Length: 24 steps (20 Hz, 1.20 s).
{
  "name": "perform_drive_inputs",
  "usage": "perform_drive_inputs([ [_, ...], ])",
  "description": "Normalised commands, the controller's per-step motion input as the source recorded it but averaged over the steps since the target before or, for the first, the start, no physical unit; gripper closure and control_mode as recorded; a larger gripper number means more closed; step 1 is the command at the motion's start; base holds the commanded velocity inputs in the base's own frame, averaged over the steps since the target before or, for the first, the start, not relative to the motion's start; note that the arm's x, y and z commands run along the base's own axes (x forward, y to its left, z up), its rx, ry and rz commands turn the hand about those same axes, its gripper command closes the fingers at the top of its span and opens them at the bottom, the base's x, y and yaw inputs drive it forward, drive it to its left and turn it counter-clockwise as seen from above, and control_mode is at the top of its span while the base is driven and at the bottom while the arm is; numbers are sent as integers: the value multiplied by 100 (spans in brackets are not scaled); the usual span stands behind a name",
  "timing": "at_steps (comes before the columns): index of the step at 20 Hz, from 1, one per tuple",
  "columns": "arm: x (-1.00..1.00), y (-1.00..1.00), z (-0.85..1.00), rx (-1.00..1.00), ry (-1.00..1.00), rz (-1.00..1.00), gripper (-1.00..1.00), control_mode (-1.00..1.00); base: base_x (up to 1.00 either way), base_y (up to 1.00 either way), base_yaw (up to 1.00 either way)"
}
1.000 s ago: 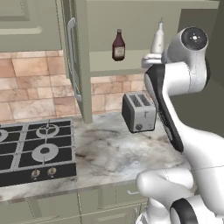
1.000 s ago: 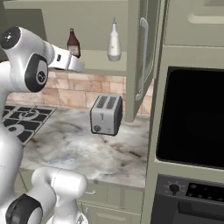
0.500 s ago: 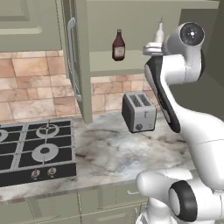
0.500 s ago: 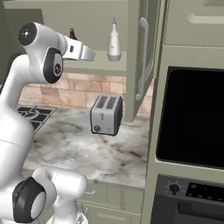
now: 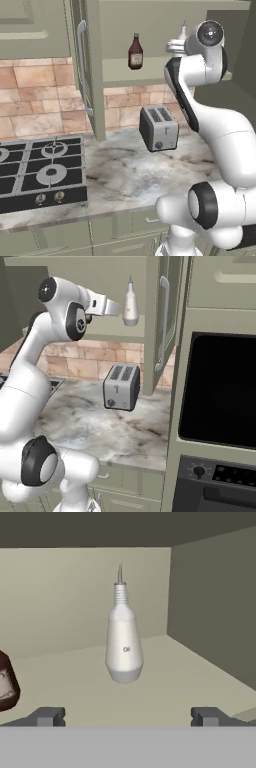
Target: Take 2 condiments from the cabinet and move them on the counter near the stove.Make sure the condiments are lined up with each other, next to each other.
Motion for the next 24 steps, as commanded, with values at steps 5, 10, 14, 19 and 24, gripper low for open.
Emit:
perform_drive_inputs([
  [5, 49, -21, 12, -2, 0, -3, -100, -100, 0, 0, 0],
  [10, 51, -14, 3, -2, 0, 0, -100, -100, 0, 0, 0],
  [14, 47, -8, 0, -2, 0, 0, -100, -100, 0, 0, 0],
  [19, 43, 0, 0, 0, 0, 0, -100, -100, 0, 0, 0],
  [24, 43, -3, 0, 0, 0, 0, -100, -100, 0, 0, 0],
])
